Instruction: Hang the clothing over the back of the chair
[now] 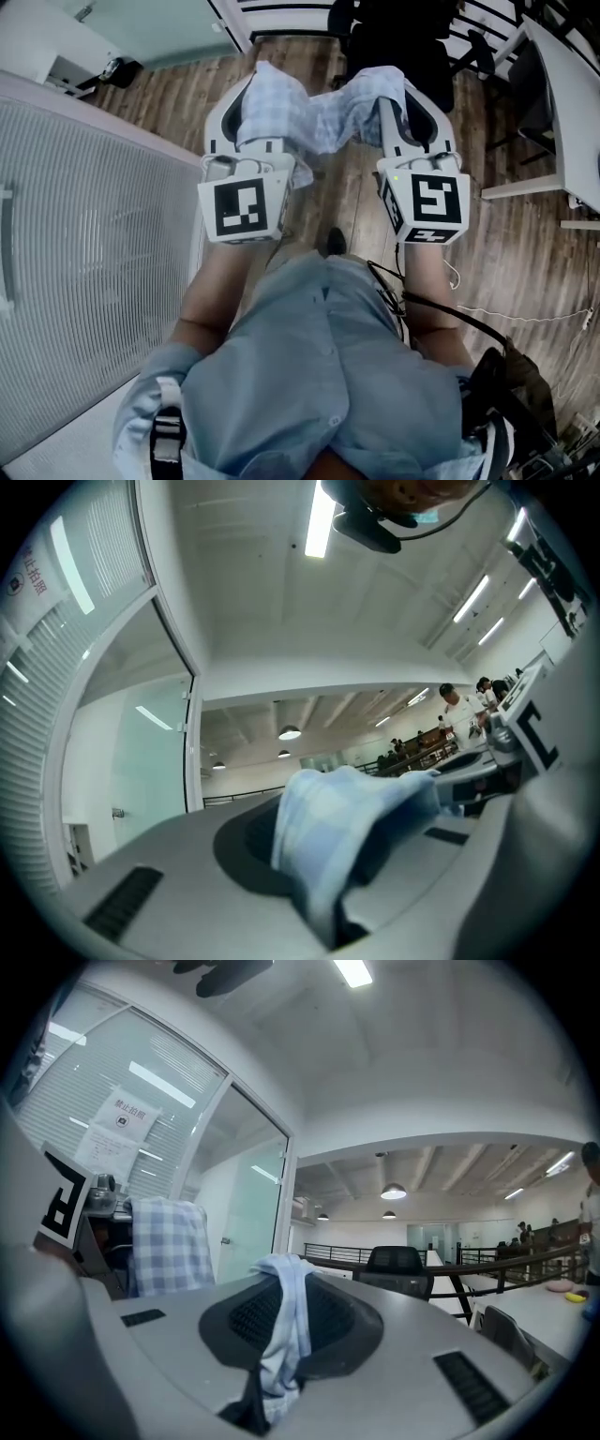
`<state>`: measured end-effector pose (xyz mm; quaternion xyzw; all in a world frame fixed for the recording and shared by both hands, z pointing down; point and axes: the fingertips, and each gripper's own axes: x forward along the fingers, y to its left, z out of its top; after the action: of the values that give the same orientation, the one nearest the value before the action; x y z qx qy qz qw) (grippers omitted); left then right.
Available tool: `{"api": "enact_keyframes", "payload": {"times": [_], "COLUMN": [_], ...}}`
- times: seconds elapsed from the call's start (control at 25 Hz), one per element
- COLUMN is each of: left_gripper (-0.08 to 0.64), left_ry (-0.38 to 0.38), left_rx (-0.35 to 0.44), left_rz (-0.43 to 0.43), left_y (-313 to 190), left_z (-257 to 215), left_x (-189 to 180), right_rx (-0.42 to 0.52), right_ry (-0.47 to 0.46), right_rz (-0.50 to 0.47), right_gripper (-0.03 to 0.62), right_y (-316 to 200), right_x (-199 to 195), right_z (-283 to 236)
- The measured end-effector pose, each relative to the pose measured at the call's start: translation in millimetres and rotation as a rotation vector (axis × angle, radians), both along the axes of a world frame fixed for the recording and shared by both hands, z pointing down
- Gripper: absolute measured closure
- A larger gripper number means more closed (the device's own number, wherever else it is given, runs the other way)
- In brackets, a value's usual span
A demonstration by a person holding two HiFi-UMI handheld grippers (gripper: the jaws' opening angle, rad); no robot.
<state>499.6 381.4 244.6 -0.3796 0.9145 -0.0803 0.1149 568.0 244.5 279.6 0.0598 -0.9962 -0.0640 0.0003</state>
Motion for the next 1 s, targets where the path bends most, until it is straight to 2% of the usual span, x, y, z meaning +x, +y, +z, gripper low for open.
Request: {"api": "enact_keyframes", "payload": {"times": [0.2,0.44,0.72,1.0], "left_gripper": [0.532,0.531,0.532,0.532], "left_ry": [0.035,0.048,0.087,0.084], "left_rx": [0.046,0.065,0.075,0.083], "left_rz": [-0.018,-0.020,0.011,0.038], "left_y": [-16,-36,-53,-78], "left_z": [-3,4,27,18], "left_x": [-45,-119,-248,-366], "right_rx": [0.022,0.028,0.028,0.042], "right_ry": [0.010,0.037,0.038,0.043], "right_rz": [-0.022,-0.021,0.026,0.055], "right_gripper": [0.540,0.540,0.540,0.540], "right_y": [-17,-37,-53,-76], "right_x": [-50,-121,-242,-358], "right_z": [-8,2,17,8]}}
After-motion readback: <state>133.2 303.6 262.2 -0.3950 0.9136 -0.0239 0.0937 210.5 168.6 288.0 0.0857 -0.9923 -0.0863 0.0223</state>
